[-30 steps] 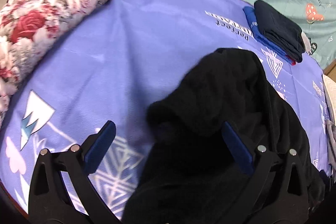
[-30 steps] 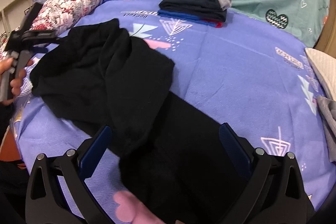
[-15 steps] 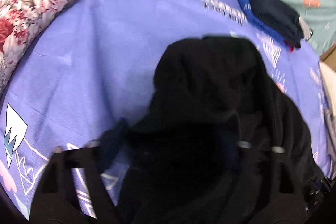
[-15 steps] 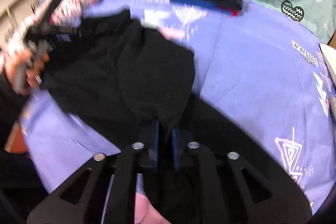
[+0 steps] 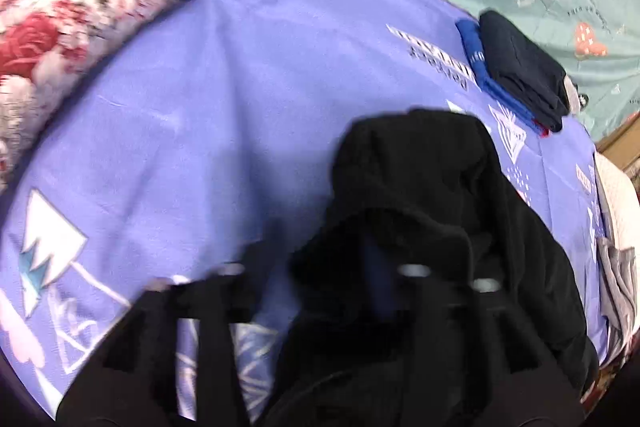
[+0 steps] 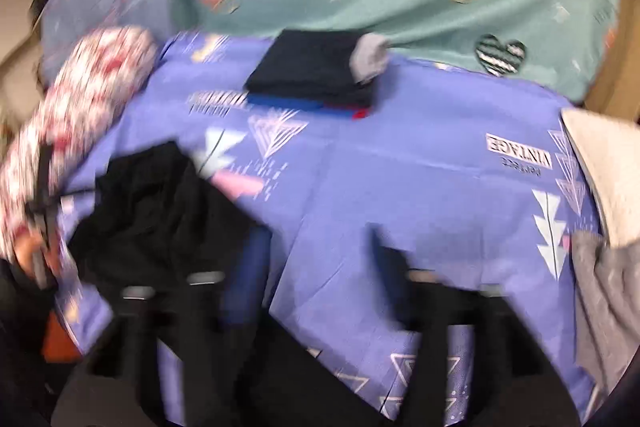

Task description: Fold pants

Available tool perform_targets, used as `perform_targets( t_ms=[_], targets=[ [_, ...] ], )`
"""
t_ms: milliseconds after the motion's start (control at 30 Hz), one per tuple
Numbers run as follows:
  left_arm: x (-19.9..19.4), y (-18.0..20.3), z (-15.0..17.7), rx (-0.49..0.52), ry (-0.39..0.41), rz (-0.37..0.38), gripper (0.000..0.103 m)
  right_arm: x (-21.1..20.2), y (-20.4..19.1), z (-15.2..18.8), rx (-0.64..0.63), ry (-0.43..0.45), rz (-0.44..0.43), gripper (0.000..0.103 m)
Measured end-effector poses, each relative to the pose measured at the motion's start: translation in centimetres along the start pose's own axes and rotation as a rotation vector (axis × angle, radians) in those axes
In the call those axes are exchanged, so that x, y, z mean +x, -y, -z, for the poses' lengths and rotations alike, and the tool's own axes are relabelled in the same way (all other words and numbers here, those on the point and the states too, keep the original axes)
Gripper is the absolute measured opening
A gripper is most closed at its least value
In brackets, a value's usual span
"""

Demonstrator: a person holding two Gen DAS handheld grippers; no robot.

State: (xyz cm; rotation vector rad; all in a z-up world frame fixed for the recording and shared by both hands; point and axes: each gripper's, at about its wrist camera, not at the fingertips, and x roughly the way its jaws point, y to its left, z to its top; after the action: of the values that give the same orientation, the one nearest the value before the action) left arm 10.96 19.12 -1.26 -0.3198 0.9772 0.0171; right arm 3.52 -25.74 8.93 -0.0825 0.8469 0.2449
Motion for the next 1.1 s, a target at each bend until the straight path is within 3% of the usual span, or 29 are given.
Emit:
perform_targets(
  t_ms=[67, 167, 233, 267, 300, 333, 400, 433, 533, 633, 733, 767, 800, 867, 1033, 1100],
  targets=[
    [-1.3, -0.9, -0.2, -0.022, 0.033, 0.006, 0.078, 1.3, -2.8, 2.7, -0.093, -0.06, -0.049, 0.087],
    [-1.8, -0.8, -1.0, -0.013, 0.015, 0.051, 0.091, 4.7, -4.9, 6.6, -0.118, -0.215, -0.12, 0.087],
    [-0.6, 0.6, -1.4, 0.021, -0.017, 0.042, 0.096, 7.1, -5.6, 8.6, -0.103, -0.299, -0.172, 0.085],
    [0.8, 1.5, -1.5, 0.042, -0.052, 0.037, 0.097, 7.8, -6.1, 9.2, -0.102, -0.324, -0.203, 0.061],
    [2.0, 2.0, -1.6, 0.052, -0.08, 0.041, 0.097, 8.3, -6.6, 9.5, -0.111, -0.342, -0.231, 0.012],
    [3.4, 2.4, -1.6, 0.05, -0.111, 0.047, 0.098, 8.5, -7.3, 9.6, -0.14, -0.352, -0.231, 0.01],
    [5.2, 2.4, -1.6, 0.015, -0.15, 0.107, 0.084, 7.4, -6.8, 8.3, -0.126, -0.308, -0.248, 0.008],
    [5.5, 2.3, -1.6, -0.004, -0.152, 0.145, 0.066, 6.6, -5.8, 7.3, -0.089, -0.272, -0.266, 0.007],
    [5.2, 2.5, -1.9, 0.01, -0.125, 0.137, 0.054, 4.0, 0.8, 2.3, 0.1, -0.119, -0.247, 0.005],
    [4.8, 2.7, -1.7, 0.021, -0.114, 0.12, 0.053, 5.2, 9.3, -2.0, 0.262, -0.07, -0.022, 0.003],
    [3.5, 3.2, -1.8, 0.044, -0.08, 0.103, 0.053, 9.7, 15.1, -3.3, 0.37, -0.178, 0.013, 0.005],
    [3.1, 3.3, -1.9, 0.055, -0.07, 0.096, 0.055, 10.7, 16.1, -3.1, 0.432, -0.224, 0.007, 0.015],
    [2.5, 3.4, -1.8, 0.073, -0.058, 0.081, 0.056, 11.0, 16.3, -2.4, 0.465, -0.249, 0.016, 0.038],
    [2.1, 3.1, -1.8, 0.087, -0.052, 0.058, 0.059, 10.3, 16.6, -1.9, 0.486, -0.22, -0.018, 0.065],
    [2.3, 2.1, -1.8, 0.056, -0.091, 0.053, 0.059, 4.3, 17.8, 0.2, 0.488, -0.093, 0.136, 0.068],
    [1.2, 2.3, -1.7, 0.067, -0.071, 0.068, 0.06, 1.4, 14.5, 2.2, 0.35, -0.073, 0.176, 0.071]
  ],
)
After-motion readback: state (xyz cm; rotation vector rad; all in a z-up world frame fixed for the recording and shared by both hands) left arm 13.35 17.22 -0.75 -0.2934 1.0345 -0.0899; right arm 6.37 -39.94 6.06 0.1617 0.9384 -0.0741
